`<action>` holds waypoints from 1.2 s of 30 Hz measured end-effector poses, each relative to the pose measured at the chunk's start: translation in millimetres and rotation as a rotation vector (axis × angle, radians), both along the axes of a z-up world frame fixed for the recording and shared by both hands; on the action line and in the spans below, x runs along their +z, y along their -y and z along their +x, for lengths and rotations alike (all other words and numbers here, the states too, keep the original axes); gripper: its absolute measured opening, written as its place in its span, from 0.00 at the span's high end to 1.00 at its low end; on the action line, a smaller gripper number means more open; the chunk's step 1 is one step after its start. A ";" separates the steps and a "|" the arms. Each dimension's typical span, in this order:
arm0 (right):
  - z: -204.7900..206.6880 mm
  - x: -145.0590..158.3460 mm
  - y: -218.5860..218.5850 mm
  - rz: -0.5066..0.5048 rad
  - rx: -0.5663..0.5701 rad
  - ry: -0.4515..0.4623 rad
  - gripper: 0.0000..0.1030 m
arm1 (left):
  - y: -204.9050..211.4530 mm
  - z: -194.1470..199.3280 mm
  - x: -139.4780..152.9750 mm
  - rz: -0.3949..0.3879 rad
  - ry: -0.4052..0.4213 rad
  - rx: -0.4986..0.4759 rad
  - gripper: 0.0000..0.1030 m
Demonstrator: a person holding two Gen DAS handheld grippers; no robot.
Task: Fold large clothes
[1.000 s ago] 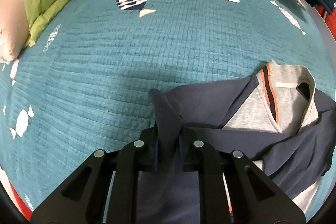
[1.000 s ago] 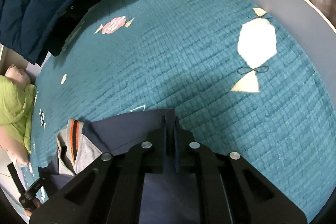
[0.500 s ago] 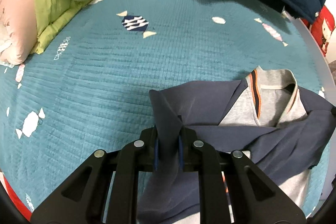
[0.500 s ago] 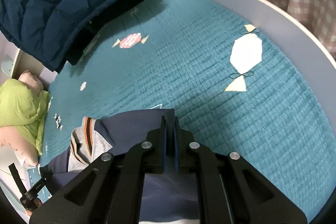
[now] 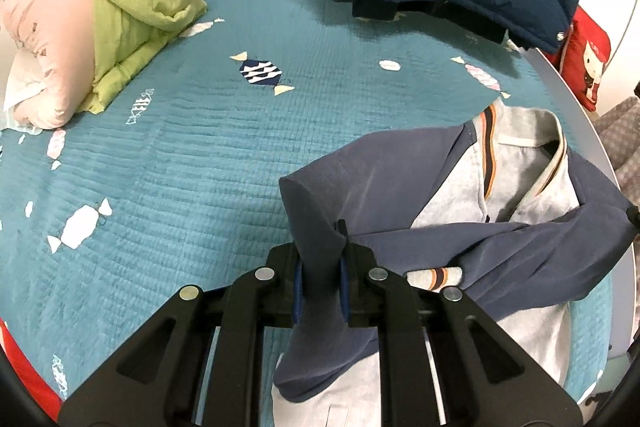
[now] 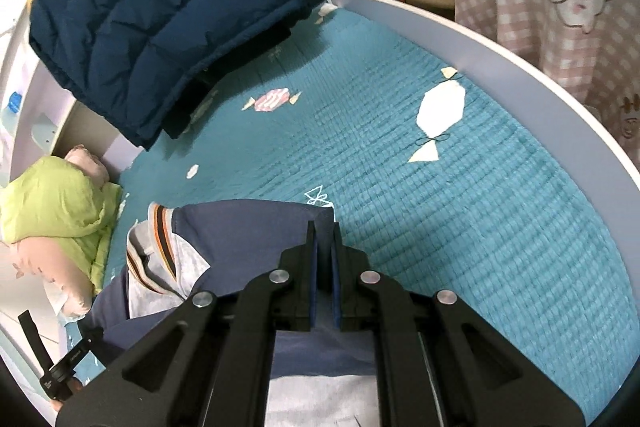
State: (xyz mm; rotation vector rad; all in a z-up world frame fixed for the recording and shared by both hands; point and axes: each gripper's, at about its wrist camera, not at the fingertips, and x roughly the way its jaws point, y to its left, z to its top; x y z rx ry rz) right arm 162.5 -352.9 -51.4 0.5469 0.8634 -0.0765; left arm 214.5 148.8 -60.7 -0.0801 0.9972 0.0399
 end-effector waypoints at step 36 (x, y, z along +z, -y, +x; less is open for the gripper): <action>-259.8 -72.8 13.0 0.046 -0.032 -0.161 0.29 | -29.3 -277.2 -88.7 -0.062 -0.170 0.071 0.74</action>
